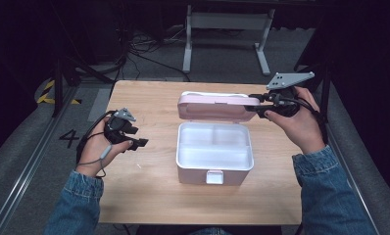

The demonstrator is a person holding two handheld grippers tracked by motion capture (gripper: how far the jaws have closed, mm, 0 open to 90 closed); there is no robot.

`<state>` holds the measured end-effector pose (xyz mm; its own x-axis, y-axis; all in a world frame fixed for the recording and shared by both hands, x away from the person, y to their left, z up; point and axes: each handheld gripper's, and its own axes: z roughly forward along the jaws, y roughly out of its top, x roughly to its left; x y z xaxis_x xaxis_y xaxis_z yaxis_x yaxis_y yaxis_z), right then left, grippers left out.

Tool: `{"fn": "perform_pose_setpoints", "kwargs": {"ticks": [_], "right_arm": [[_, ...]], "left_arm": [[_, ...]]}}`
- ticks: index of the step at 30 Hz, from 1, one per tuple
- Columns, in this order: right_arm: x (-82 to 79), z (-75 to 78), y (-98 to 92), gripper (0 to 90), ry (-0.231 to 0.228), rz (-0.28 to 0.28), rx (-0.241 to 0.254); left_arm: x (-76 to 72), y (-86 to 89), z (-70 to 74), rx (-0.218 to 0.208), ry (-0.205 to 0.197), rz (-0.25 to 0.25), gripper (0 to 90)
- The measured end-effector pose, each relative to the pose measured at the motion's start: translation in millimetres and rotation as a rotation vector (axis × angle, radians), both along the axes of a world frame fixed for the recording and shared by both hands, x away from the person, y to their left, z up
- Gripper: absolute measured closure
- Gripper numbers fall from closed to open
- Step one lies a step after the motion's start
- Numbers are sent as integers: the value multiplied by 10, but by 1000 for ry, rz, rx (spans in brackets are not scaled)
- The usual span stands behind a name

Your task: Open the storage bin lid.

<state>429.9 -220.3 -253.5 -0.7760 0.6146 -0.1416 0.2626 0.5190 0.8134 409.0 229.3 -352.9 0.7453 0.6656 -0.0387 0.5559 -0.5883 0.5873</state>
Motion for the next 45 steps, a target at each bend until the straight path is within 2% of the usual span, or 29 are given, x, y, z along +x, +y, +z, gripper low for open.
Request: {"fn": "perform_pose_setpoints", "kwargs": {"ticks": [1, 3, 8, 11, 14, 16, 18, 20, 22, 27, 30, 35, 39, 45], "right_arm": [[20, 3, -1, 645, 0, -5, 0], [59, 5, -4, 658, -4, -14, 3], [176, -15, -21, 682, 8, -32, 28], [274, -46, -8, 690, 17, -43, 3], [343, -43, 6, 683, 27, -52, -2], [364, -40, 10, 681, 30, -55, -6], [434, -45, 16, 671, 39, -63, -11], [476, -57, 11, 663, 39, -64, -7], [510, -74, 12, 654, 42, -71, -3], [587, -103, 22, 632, 42, -84, -4], [673, -133, 40, 613, 40, -99, -15], [782, -184, 44, 592, 54, -116, -11], [887, -248, 50, 576, 69, -135, -19], [1015, -368, 49, 555, 99, -158, 2]], "left_arm": [[-1, 3, -18, -5, -11, 5, 402], [0, 15, -27, -5, 6, 1, 402], [4, 24, -54, -1, 1, 6, 404], [9, 17, -77, 2, 1, -1, 401], [15, 8, -100, 7, 20, -12, 399], [14, 2, -115, 6, 13, -8, 399], [20, 2, -135, 7, 31, -14, 400], [21, -2, -151, 4, 25, -10, 399], [29, 6, -152, 16, 37, -19, 397], [28, 11, -168, 8, 23, -12, 395], [29, 12, -184, 7, 33, -13, 393], [33, 41, -184, 0, 22, -8, 390], [31, 56, -191, -10, 27, -14, 390], [27, 88, -179, -24, 31, -12, 390]]}}
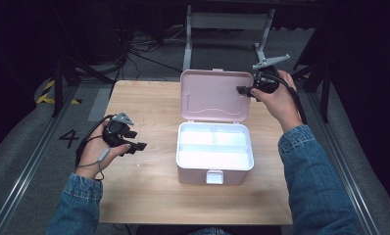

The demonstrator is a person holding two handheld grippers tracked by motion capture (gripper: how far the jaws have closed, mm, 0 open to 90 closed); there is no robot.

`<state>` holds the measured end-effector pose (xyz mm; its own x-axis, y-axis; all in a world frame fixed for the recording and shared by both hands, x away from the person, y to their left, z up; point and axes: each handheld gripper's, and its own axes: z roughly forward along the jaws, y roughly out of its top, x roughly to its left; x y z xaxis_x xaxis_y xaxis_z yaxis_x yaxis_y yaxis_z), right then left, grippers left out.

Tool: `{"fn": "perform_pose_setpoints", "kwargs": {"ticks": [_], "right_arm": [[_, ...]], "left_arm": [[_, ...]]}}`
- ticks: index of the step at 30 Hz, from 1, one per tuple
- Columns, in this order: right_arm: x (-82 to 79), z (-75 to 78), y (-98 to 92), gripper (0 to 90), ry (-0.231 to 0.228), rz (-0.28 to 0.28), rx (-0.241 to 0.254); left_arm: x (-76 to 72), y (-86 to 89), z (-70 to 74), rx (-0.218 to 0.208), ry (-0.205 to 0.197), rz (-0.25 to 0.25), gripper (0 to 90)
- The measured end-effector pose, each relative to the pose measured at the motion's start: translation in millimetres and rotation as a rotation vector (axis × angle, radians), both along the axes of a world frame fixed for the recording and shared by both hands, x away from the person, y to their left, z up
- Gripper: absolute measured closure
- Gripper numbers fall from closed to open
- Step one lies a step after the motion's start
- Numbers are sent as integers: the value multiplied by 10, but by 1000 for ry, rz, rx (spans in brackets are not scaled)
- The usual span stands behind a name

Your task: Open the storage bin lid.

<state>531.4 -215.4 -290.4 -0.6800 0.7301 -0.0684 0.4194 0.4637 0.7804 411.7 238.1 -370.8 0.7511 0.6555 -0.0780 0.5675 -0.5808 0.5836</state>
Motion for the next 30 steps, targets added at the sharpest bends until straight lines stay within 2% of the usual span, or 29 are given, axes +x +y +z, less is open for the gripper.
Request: {"fn": "perform_pose_setpoints", "kwargs": {"ticks": [2, 5, 16, 17, 18, 22, 26, 28, 30], "right_arm": [[52, -44, -17, 556, 20, -5, 16], [119, -110, -31, 551, 45, -17, 35], [321, -330, -24, 514, 125, -50, 29], [334, -349, -25, 515, 132, -53, 24], [348, -368, -24, 517, 134, -59, 16], [402, -447, -23, 539, 133, -70, -51], [459, -539, -41, 550, 151, -83, -57], [476, -582, -41, 550, 170, -81, -30], [487, -612, -33, 551, 172, -81, -40]], "left_arm": [[-3, 1, -14, -9, 1, 2, 390], [0, 7, -21, -1, 3, -1, 390], [0, 80, -48, -10, 9, 14, 389], [-2, 85, -49, -12, 20, 15, 390], [1, 91, -55, -9, 10, 16, 390], [3, 109, -69, -8, 18, 17, 390], [-5, 127, -88, -11, 26, 25, 390], [-6, 138, -95, -13, 22, 29, 389], [-6, 147, -96, -12, 25, 27, 390]]}}
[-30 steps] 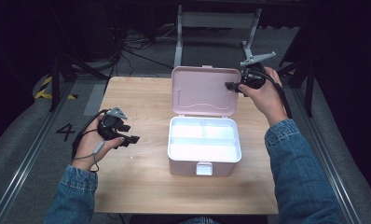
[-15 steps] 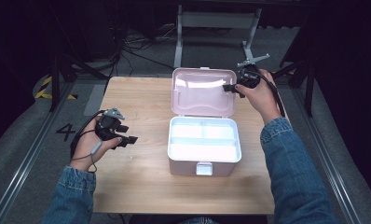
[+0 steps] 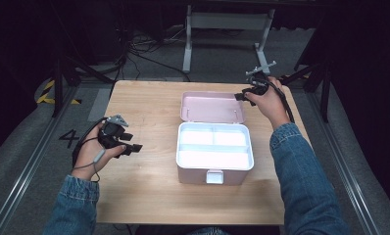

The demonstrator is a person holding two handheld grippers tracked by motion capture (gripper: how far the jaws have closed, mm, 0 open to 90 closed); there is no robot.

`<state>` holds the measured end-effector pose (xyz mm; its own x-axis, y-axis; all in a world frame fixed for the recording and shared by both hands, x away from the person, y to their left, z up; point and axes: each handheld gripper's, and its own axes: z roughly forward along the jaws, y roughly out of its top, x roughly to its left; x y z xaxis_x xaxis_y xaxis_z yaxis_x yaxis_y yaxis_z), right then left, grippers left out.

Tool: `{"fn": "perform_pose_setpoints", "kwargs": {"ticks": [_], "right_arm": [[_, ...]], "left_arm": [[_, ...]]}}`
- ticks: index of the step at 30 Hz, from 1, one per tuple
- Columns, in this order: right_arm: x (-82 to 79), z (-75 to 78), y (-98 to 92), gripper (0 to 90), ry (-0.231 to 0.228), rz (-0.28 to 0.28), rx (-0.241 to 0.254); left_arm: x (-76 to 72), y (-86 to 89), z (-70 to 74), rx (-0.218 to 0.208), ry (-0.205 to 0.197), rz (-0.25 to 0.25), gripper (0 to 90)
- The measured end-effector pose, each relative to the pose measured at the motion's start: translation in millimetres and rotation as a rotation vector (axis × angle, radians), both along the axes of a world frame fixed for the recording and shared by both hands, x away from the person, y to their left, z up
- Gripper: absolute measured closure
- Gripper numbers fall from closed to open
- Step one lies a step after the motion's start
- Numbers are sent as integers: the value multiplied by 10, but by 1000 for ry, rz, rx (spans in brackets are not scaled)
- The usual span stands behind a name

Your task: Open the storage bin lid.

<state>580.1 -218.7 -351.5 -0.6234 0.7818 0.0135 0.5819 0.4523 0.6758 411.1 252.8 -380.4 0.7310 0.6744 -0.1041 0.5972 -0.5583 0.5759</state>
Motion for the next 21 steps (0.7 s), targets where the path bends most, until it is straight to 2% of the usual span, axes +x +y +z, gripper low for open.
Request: {"fn": "perform_pose_setpoints", "kwargs": {"ticks": [8, 13, 16, 19, 21], "right_arm": [[-5, -16, 4, 545, 9, 0, -6], [-131, 147, -51, 523, -23, 13, -2], [-259, 275, -121, 516, -46, 27, 3], [-334, 339, -163, 511, -56, 35, 2], [-448, 412, -229, 506, -72, 42, 3]], "left_arm": [[-6, 5, -1, -5, 3, 5, 390], [-18, 26, 12, -6, -6, 10, 389], [-39, 41, 21, -2, -10, 11, 388], [-71, 47, 25, -4, -8, 15, 387], [-112, 62, 28, -3, -9, 18, 387]]}}
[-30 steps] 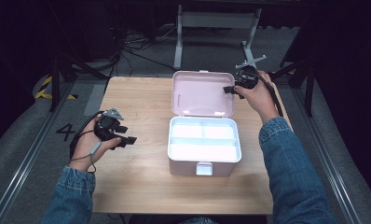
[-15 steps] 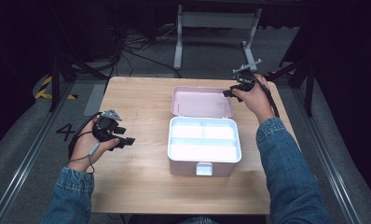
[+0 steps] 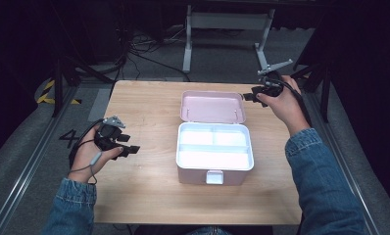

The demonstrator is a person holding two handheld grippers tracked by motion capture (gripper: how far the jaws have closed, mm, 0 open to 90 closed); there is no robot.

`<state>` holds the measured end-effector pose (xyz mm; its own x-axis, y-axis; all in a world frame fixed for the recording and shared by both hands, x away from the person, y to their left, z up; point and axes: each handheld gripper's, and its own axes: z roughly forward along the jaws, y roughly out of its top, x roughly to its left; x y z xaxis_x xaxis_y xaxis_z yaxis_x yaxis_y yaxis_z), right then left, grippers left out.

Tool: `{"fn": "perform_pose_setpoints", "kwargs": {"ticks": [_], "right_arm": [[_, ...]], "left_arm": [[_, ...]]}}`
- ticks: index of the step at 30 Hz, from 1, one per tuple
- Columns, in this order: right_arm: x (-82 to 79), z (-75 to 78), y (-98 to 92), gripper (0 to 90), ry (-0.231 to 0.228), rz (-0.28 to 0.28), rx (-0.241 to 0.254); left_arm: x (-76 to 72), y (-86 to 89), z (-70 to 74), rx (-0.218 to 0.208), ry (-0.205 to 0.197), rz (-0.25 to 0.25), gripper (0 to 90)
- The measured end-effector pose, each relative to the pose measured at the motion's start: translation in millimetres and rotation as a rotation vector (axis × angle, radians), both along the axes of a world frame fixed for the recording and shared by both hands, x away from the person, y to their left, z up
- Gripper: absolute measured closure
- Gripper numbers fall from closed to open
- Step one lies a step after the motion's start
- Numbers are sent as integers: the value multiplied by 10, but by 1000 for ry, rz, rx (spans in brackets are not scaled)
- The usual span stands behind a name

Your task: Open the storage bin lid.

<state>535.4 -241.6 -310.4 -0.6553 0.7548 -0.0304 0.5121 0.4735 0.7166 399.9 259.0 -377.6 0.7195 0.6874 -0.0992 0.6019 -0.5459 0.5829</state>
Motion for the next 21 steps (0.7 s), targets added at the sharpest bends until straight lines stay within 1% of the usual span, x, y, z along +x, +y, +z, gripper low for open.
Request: {"fn": "perform_pose_setpoints", "kwargs": {"ticks": [2, 5, 8, 9, 10, 13, 15, 17, 18, 20, 21], "right_arm": [[-97, 36, -54, 501, -8, 12, 11], [-253, 54, -155, 501, -16, 20, 15], [-368, 41, -257, 501, -5, 22, 39], [-407, 34, -298, 501, -6, 22, 37], [-462, 24, -346, 500, -4, 19, 36], [-577, 0, -451, 500, -2, 14, 32], [-674, -20, -537, 499, -3, 4, 31], [-759, -43, -609, 496, 0, 0, 29], [-802, -59, -643, 495, 4, -3, 28], [-887, -96, -707, 492, 13, -8, 26], [-928, -117, -737, 492, 15, -9, 23]], "left_arm": [[-40, 13, 0, -4, 0, 6, 385], [-89, 37, 2, 0, -1, 12, 382], [-135, 50, -6, 6, 1, 23, 380], [-157, 53, -13, 3, 8, 30, 379], [-168, 58, -15, 4, 6, 32, 378], [-206, 72, -17, 18, 12, 36, 377], [-222, 79, -20, 26, 3, 42, 376], [-240, 88, -18, 35, 6, 46, 375], [-247, 92, -15, 39, 15, 48, 374], [-255, 107, -22, 49, 3, 51, 373], [-261, 108, -28, 44, 8, 57, 372]]}}
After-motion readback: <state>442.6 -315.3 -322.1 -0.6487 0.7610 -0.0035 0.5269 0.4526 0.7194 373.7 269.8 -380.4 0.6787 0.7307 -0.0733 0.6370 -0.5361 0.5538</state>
